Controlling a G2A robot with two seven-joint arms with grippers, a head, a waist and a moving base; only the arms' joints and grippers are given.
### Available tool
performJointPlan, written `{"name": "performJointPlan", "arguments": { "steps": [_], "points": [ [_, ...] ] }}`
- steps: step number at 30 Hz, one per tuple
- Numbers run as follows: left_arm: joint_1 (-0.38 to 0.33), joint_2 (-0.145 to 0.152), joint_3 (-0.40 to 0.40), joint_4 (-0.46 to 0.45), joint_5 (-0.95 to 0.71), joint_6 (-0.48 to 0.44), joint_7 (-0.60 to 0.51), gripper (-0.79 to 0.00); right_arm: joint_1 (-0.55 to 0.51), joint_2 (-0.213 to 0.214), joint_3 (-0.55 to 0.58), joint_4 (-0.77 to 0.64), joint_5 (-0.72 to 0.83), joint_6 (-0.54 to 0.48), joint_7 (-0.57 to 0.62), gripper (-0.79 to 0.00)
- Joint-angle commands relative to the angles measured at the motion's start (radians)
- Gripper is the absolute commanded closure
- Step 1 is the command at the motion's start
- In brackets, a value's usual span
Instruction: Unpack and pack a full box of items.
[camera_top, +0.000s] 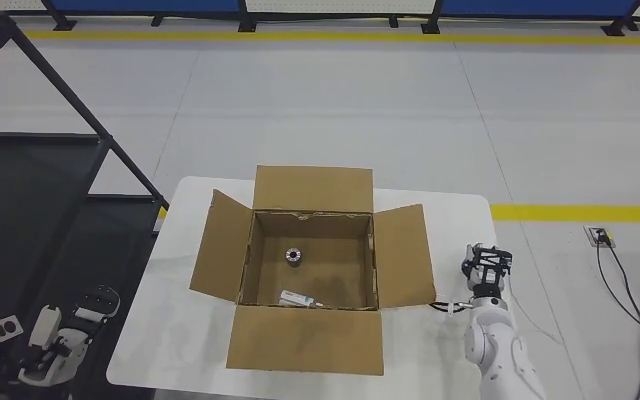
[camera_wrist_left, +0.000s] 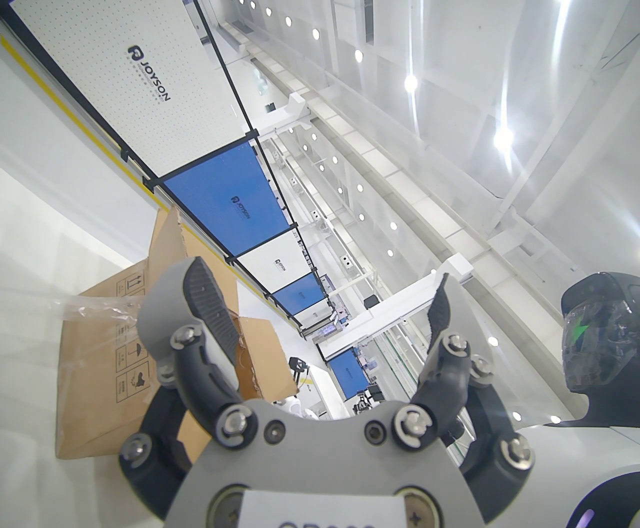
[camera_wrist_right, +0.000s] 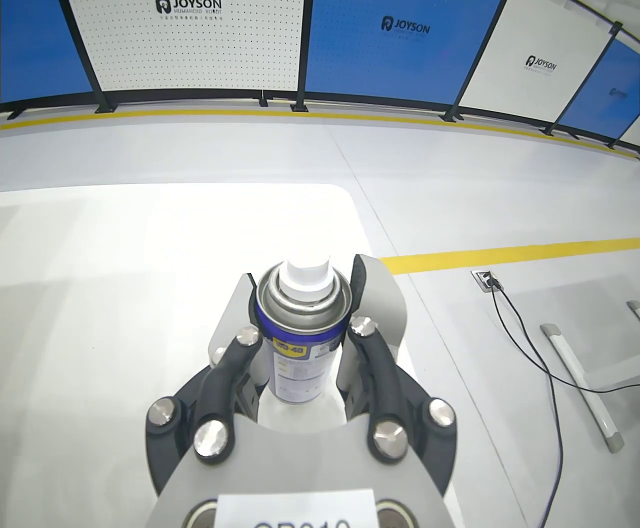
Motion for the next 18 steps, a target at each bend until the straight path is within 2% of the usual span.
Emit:
{"name": "performJointPlan", "arguments": {
  "steps": [1, 2, 12, 15, 18],
  "points": [
    [0.0, 0.0, 0.0, 0.0, 0.0, 0.0, 0.0, -0.785, 0.003, 0.001, -0.001, 0.011, 0.003, -0.003, -0.007, -0.702],
    [0.0, 0.0, 0.0, 0.0, 0.0, 0.0, 0.0, -0.785, 0.004, 0.002, -0.001, 0.014, 0.006, -0.007, -0.009, -0.785],
    [0.0, 0.0, 0.0, 0.0, 0.0, 0.0, 0.0, -0.785, -0.001, 0.006, -0.001, -0.005, 0.029, 0.006, -0.018, -0.785],
    [0.0, 0.0, 0.0, 0.0, 0.0, 0.0, 0.0, -0.785, -0.04, 0.002, 0.016, -0.095, 0.11, 0.025, -0.087, -0.785],
    [0.0, 0.0, 0.0, 0.0, 0.0, 0.0, 0.0, -0.785, -0.125, -0.006, 0.016, -0.277, 0.178, 0.059, -0.157, -0.785]
  ]
}}
